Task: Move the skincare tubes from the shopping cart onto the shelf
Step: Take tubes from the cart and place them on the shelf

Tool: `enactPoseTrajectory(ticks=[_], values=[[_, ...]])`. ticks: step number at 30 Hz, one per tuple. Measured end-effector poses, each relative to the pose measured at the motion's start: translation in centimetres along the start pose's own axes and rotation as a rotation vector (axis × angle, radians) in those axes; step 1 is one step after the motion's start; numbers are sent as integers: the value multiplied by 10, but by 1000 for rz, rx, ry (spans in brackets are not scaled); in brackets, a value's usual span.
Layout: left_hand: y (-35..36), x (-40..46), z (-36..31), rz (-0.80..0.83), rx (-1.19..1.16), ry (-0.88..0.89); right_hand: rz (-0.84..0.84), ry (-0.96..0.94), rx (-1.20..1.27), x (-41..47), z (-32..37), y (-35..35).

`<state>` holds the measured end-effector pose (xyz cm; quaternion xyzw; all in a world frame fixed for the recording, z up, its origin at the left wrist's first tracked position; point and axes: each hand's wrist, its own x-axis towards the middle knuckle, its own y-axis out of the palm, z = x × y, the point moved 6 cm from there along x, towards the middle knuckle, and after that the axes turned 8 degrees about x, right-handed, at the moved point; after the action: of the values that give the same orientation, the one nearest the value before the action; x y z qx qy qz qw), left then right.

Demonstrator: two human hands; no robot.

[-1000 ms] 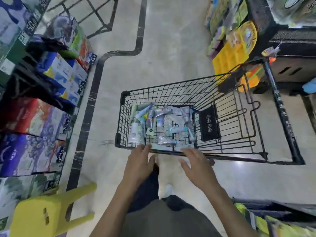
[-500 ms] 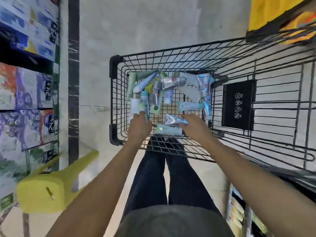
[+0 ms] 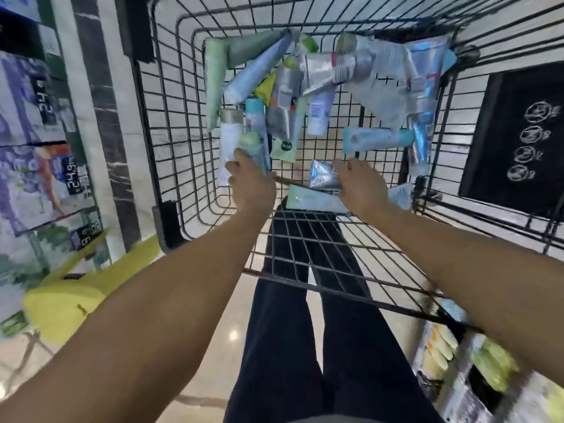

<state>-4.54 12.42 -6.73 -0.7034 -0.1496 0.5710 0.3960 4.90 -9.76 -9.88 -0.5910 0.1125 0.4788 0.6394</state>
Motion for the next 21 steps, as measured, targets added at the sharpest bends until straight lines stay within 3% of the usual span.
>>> enactPoseTrajectory(ticks=[4,7,15,21], values=[[4,1,-1,-52,25,1,-43,-56,-62,8,-4,8],[1,1,2,-51,8,28,-51,-25,75,2,-6,-3],[-41,-34,-14,224,-514,61,11,303,1212,-56,-17,-56],[-102,-105,-47,487,-808,93,-155,427,1708,-113,-13,-108]])
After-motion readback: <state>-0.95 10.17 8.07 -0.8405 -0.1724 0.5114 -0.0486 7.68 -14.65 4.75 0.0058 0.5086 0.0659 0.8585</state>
